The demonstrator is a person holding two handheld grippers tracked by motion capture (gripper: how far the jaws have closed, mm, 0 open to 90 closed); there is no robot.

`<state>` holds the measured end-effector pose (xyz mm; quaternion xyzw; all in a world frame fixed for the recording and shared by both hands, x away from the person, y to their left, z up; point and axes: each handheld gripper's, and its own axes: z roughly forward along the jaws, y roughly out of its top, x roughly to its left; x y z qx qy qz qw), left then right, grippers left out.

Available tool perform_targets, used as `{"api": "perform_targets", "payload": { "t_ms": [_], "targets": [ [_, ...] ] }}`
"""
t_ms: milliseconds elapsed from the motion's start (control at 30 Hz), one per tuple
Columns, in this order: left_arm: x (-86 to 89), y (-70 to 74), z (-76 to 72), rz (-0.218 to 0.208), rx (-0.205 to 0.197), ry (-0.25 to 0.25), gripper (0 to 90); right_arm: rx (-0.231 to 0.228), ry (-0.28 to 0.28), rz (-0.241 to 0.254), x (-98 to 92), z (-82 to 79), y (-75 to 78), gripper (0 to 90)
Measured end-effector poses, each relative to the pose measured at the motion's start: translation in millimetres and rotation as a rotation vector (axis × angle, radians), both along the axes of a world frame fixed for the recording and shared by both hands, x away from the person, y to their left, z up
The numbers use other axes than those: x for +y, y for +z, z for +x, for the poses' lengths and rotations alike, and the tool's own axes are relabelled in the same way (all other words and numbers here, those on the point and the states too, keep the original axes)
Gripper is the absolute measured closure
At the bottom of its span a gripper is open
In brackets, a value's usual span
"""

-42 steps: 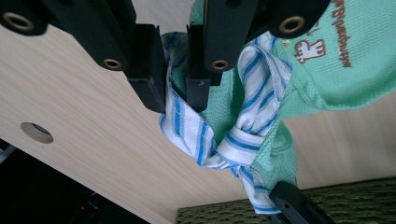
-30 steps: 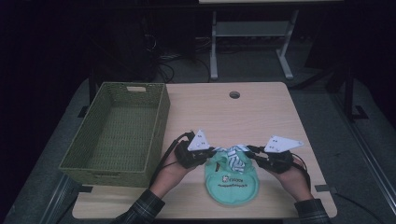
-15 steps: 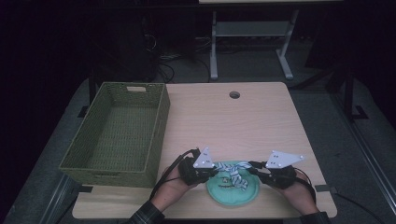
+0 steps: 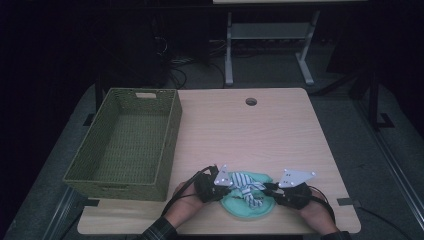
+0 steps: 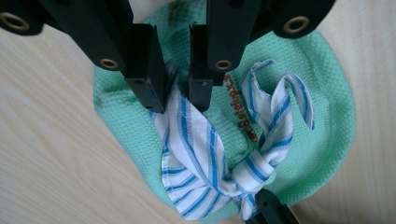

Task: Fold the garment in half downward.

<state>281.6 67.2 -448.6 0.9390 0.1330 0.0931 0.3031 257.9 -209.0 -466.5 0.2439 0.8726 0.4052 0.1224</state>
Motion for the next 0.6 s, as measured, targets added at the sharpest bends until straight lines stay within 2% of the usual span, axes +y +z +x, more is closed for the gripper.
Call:
{"api": "perform_targets", "payload": {
  "t_ms": [167,300,467,600],
  "targets": [
    [3.0,1.4,16.2,0.003,-0.019,0.043,82.5,-0.009,-0.013,0.0,6.5,12.3,-1.5,77.0],
    [6.7,4.4,29.1,-0.025,-0.028,0.072,82.3,-0.014,-0.034,0.014,8.6,23.4,-2.0,77.0],
    [10.9,9.9,27.8,-0.063,-0.011,0.065,81.8,-0.012,-0.033,0.019,7.9,26.1,0.7,77.0],
    [16.1,19.2,20.8,-0.125,0.003,0.06,80.0,-0.016,-0.03,0.047,4.9,20.1,6.4,75.3]
  ]
}}
